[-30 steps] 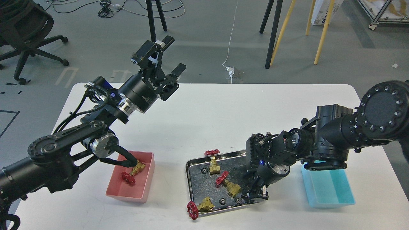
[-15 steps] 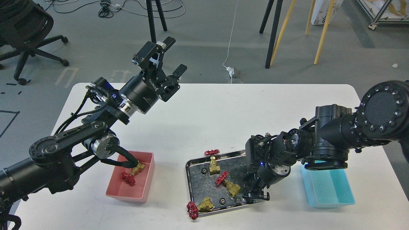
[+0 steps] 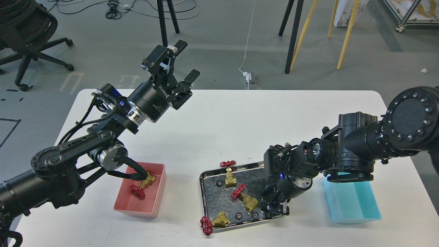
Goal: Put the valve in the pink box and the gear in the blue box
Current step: 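Lower the right gripper onto the yellow gear and close it, then lift the gear and carry it over the light blue box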
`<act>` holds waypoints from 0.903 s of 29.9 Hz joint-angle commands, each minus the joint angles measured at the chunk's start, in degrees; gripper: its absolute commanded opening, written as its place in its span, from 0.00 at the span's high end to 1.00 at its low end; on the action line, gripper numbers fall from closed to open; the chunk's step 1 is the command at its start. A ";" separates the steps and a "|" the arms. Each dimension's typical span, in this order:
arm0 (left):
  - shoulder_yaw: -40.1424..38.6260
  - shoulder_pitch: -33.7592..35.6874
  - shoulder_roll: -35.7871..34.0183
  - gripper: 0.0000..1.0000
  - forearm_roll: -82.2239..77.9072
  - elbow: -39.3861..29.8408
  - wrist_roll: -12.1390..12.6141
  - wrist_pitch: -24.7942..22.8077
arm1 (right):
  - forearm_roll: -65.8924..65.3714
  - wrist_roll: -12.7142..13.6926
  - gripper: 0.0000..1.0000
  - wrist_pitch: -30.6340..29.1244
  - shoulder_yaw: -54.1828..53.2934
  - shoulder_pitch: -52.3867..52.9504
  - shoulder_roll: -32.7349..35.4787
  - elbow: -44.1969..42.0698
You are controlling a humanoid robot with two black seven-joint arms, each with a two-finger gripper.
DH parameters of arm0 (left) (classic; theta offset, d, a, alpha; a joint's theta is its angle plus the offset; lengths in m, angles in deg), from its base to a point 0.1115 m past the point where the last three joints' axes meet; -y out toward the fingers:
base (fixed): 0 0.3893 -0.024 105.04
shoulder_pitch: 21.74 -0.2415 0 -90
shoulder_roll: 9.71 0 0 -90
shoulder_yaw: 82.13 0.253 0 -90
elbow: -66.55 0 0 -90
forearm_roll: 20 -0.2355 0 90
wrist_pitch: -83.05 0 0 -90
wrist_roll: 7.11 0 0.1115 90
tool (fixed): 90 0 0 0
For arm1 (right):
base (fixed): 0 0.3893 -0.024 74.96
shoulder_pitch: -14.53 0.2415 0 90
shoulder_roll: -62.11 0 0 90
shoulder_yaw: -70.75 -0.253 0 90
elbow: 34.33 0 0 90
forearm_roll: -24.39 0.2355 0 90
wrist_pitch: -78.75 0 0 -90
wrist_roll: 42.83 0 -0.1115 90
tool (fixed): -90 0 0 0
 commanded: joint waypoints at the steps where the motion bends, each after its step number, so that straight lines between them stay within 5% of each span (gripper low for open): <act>1: 0.00 -0.02 -0.03 0.04 0.01 0.04 0.00 0.00 | -0.12 0.00 0.68 0.00 0.02 0.00 0.00 0.01; 27: 0.00 -0.64 0.05 0.04 0.01 0.48 0.00 -0.08 | -0.47 -0.09 0.87 1.84 0.10 0.18 0.00 0.53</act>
